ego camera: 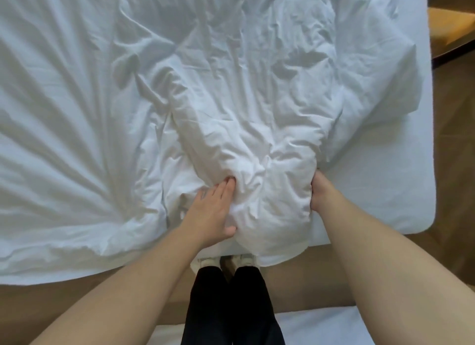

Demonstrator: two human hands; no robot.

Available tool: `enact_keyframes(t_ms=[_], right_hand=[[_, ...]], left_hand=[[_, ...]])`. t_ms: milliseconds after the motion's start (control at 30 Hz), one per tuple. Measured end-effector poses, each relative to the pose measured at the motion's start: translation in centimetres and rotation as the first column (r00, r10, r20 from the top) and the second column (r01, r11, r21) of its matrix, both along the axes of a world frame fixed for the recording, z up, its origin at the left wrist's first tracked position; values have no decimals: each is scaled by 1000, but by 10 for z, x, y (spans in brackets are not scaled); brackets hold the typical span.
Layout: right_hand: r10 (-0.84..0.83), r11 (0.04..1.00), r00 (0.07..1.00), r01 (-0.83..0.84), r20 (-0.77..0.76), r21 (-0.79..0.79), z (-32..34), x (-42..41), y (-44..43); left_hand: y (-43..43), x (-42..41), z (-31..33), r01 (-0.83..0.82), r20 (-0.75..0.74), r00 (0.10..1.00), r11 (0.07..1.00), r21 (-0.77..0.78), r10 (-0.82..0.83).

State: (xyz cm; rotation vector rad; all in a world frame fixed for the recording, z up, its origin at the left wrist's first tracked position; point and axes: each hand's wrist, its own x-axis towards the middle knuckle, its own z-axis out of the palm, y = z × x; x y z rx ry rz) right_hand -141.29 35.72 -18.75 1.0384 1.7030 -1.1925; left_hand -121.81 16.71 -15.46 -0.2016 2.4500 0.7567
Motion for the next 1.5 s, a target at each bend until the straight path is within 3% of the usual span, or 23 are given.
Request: enact_keyframes(t_ms=[67,100,200,333,400,433,533,633,700,833,933,1067,1133,1267,1400,1500], right_hand=[[110,984,994,-105,28,-142,30,2,-43],[171,976,985,-169,4,-139,33,-2,-59],[255,967,962,-257,-101,1,38,-9,-83],[474,877,846,-430,-244,214,57,-14,-79],[631,760,731,-515,-259,397,73,-18,-66],[737,645,648,-589,-193,487,81,-21,-60],[896,355,445,-706,-7,613,100,-39,-40],[920,229,383,-704,88,673,110,-59,-6],[912,197,387,-705,136,681,114,-75,31],[893,204,418,-705,167,679,123,-116,115],[895,82,393,-611,212,787,136,-162,170],[858,-76,389,-548,334,833,134,-219,221],[822,-61,422,-602,382,796,116,-223,240],[814,171,475,-746,334,644,58,-190,271],[857,160,460,-667,234,728,20,-185,284],[937,95,327,-584,127,806,6,-204,290]], left_hand=[[-6,1,4,-1,-26,1000,997,81,3],[-8,1,4,-10,-20,1000,993,118,13],[-6,-3,6,-72,8,997,981,180,72],[11,-18,17,-75,51,996,991,107,70],[27,-36,26,-62,39,998,995,77,59],[38,-45,29,-97,20,995,991,97,96],[76,-71,39,-331,28,942,914,236,334],[104,-87,48,-560,105,825,780,278,555],[117,-99,48,-614,121,788,753,237,604],[141,-134,36,-423,206,894,901,99,397],[163,-148,22,-189,222,958,982,12,182],[187,-152,7,18,250,968,993,-118,12],[201,-155,-2,114,271,960,982,-153,-69],[230,-161,-22,217,338,929,960,-175,-148],[249,-167,-42,258,358,922,922,-290,-145],[256,-176,-50,249,310,942,886,-390,-128]])
